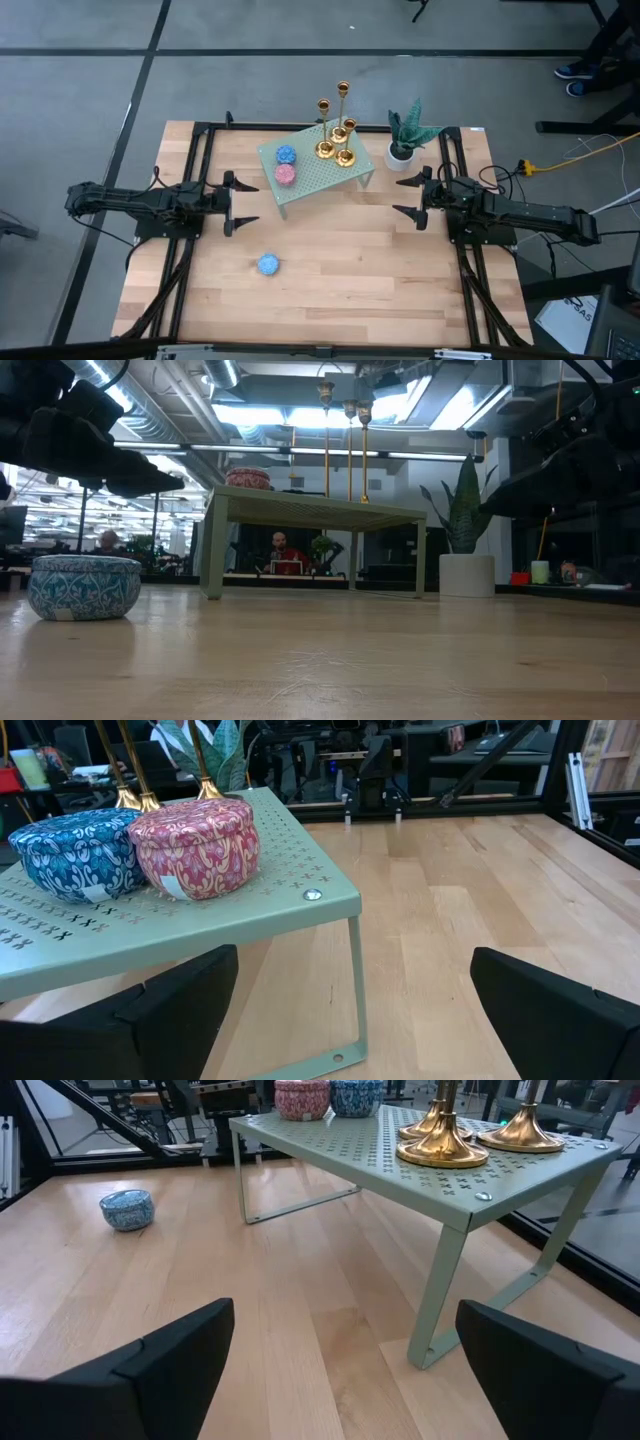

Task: Pick & Place candle stick holders
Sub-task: Put the light blue scented candle on the shelf

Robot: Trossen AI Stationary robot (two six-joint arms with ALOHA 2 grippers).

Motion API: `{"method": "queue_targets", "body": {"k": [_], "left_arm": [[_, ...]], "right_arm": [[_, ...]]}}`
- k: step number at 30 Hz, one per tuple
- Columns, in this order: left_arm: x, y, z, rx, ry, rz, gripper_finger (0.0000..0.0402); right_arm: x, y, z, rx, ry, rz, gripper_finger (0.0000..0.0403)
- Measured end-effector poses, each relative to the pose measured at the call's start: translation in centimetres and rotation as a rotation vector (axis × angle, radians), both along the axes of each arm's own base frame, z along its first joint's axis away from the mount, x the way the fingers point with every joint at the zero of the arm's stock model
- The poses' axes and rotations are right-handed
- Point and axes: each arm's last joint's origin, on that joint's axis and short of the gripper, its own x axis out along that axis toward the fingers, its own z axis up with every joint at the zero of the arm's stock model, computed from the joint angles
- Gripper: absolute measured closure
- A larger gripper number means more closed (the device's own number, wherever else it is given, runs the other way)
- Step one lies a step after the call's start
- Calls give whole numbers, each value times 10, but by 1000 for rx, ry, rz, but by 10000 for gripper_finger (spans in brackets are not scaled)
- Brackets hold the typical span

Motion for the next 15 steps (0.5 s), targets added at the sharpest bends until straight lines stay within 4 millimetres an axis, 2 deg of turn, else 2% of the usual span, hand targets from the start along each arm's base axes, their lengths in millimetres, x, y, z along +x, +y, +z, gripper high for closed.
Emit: {"method": "queue_targets", "body": {"k": [11,15], "left_arm": [[0,0,0,-1,0,0,2],[0,-1,0,-124,-16,-8,2]], "right_arm": [[0,0,0,0,0,0,17],[0,0,0,0,0,0,17]]}}
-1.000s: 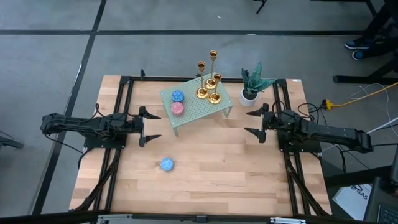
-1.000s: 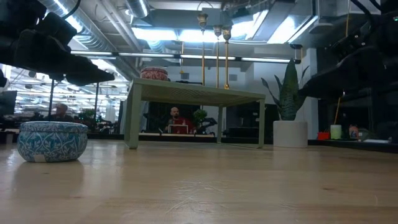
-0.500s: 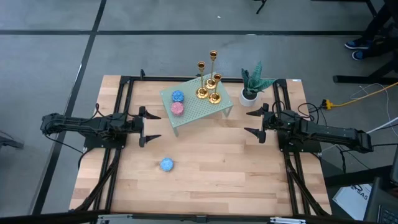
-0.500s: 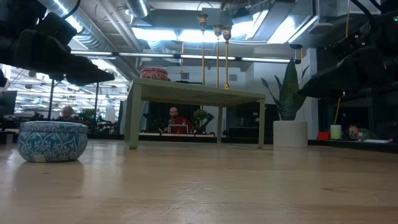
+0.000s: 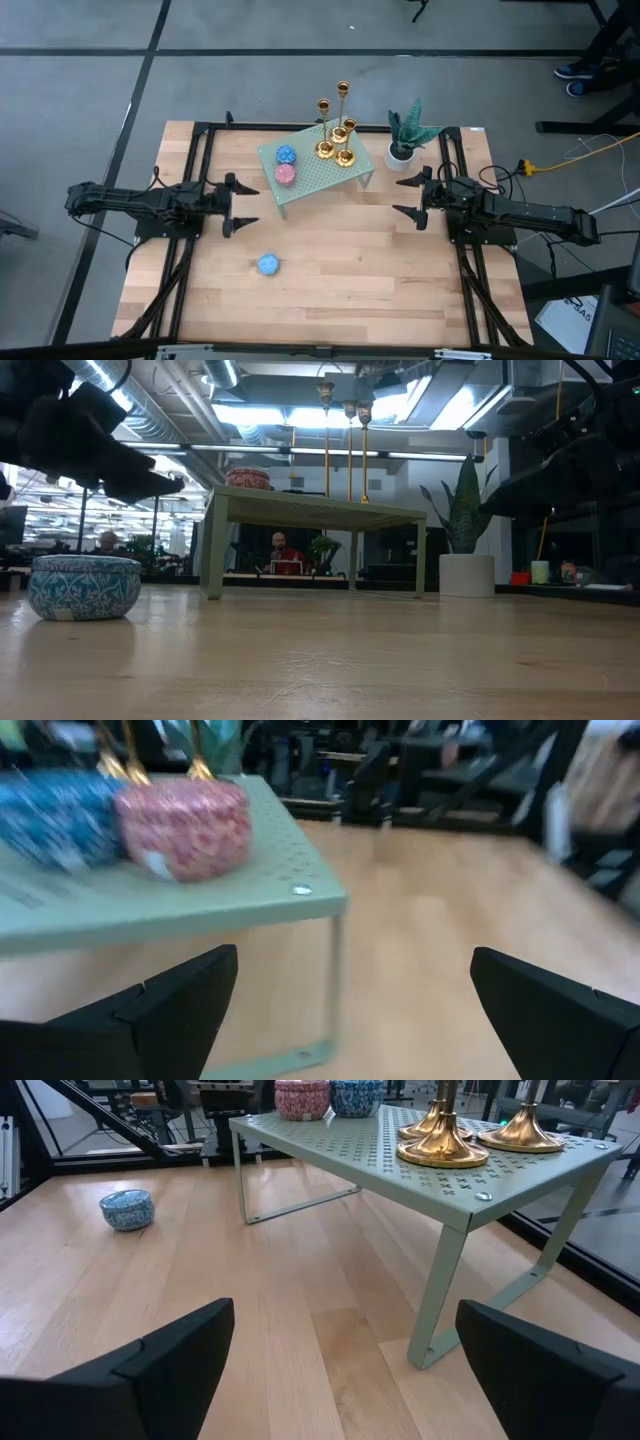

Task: Pick & Place candle stick holders
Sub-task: Put the light blue scented candle on the shelf

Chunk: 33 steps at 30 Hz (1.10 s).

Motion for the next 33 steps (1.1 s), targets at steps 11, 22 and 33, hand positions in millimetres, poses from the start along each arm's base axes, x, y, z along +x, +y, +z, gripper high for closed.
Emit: {"method": "queue_targets", "body": {"k": [11,22,33], "left_arm": [[1,-6,19,-609,-191,-155,2],[1,-1,19,-737,-247,0,2],[1,-1,19,-594,-246,19,1]], "right_arm": [[0,0,0,0,0,0,17],[0,0,0,0,0,0,17],[0,0,0,0,0,0,18]]}}
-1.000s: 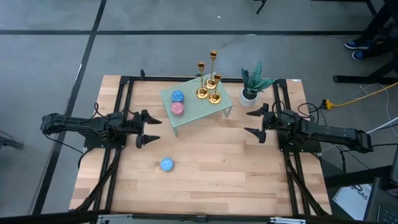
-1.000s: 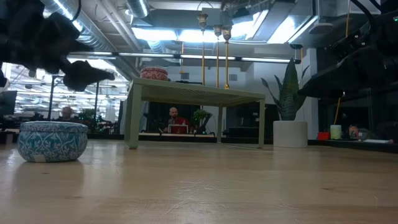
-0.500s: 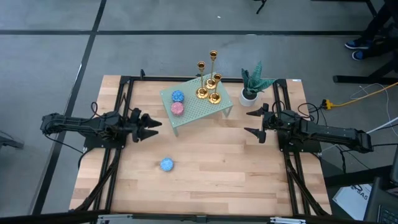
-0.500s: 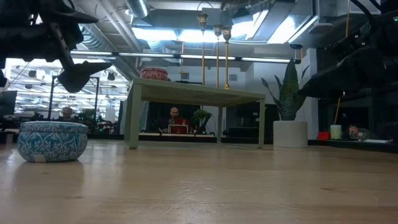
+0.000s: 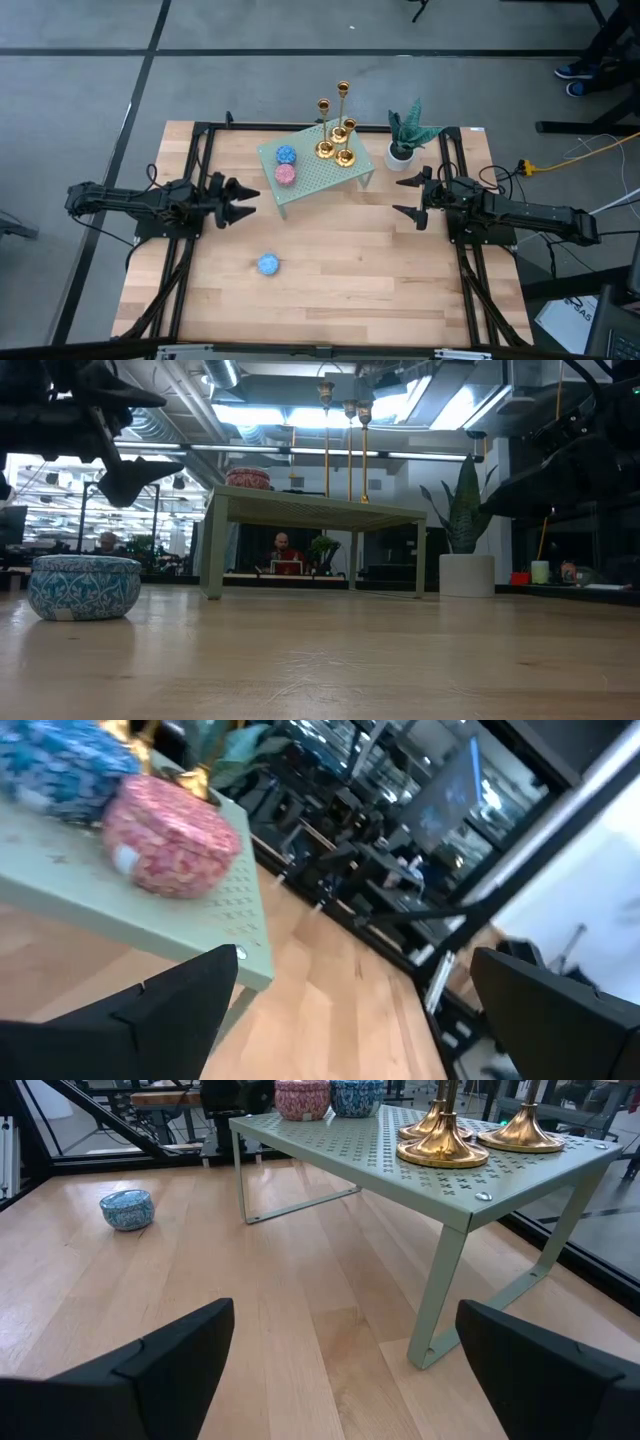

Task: Pick & Place candle stick holders
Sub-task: Put the light blue scented candle on the shelf

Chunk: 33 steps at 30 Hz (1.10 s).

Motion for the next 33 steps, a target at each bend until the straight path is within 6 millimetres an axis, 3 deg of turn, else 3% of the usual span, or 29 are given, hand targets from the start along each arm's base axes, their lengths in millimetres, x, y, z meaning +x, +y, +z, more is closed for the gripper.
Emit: {"method": "queue_targets", "body": {"k": [5,17,26,33], "left_arm": [[1,-2,1,74,32,-76,1],[11,-2,28,442,250,-95,1],[30,-3,49,558,461,-169,1],[43,-16,72,545,438,-248,1]], "right_arm": [[0,0,0,0,0,0,18],[0,0,0,0,0,0,18],[0,0,0,0,0,0,18],[0,0,0,0,0,1,18]]}}
